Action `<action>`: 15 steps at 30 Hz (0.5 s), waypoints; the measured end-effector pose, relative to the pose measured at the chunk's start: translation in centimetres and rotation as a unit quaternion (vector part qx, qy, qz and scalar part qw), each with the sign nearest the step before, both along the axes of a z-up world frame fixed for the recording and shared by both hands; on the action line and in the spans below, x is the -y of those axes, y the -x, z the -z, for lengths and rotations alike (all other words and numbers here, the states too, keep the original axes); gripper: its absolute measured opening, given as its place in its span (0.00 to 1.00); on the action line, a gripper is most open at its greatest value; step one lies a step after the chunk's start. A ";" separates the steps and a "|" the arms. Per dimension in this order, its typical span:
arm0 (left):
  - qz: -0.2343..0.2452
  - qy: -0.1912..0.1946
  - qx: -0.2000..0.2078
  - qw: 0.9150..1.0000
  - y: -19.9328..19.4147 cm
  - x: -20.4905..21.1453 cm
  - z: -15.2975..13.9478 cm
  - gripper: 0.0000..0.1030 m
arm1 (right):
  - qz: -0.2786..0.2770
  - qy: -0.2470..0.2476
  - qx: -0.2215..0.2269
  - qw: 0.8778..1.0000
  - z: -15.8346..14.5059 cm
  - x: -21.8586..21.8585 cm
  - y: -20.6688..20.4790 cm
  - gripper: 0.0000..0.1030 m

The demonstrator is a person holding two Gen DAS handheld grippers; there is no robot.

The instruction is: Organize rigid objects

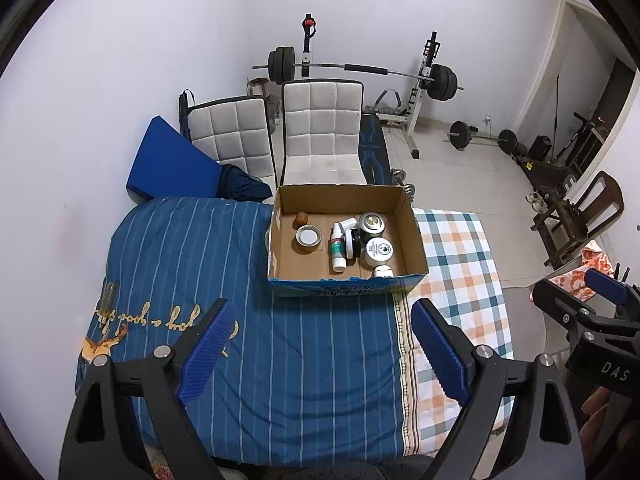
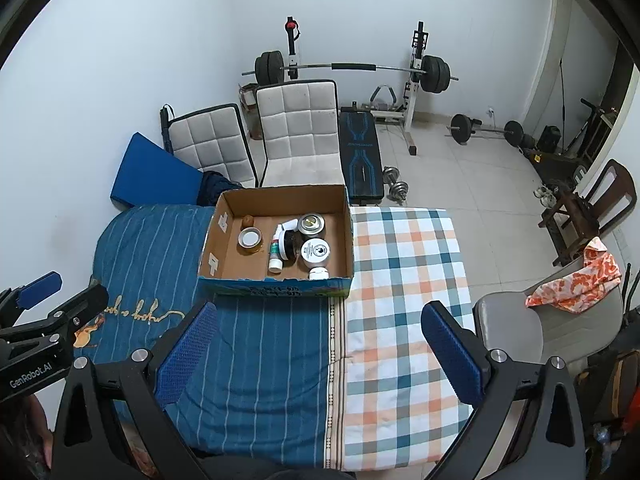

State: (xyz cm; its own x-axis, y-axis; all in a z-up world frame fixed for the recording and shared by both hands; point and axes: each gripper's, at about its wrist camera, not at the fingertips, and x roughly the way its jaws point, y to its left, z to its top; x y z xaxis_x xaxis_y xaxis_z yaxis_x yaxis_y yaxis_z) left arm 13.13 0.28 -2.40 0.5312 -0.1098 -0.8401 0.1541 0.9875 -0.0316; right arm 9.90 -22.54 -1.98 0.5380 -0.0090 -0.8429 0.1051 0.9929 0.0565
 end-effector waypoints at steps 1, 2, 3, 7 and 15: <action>0.000 0.000 -0.001 1.000 -0.1 0.1 0.0 0.88 | 0.001 0.000 -0.002 1.000 0.1 0.1 -0.1 1.00; -0.001 0.001 -0.002 1.000 -0.2 0.1 0.1 0.88 | 0.000 -0.001 -0.003 1.000 0.2 0.1 -0.2 1.00; -0.001 0.000 -0.002 1.000 -0.2 0.1 0.1 0.88 | 0.001 -0.001 -0.003 1.000 0.3 0.2 -0.3 1.00; -0.001 -0.002 -0.003 1.000 -0.4 0.2 0.1 0.88 | 0.001 -0.002 -0.006 1.000 0.6 0.3 -0.5 1.00; -0.007 0.000 -0.001 1.000 -1.3 0.4 0.1 0.88 | 0.006 0.002 -0.006 1.000 1.4 0.7 -1.0 1.00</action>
State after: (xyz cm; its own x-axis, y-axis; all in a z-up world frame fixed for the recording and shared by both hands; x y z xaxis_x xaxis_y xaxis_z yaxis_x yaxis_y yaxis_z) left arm 14.42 -0.13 -2.51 0.5305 -0.1016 -0.8416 0.1397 0.9897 -0.0314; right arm 10.95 -23.20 -3.37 0.5284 -0.0200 -0.8488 0.1185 0.9917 0.0504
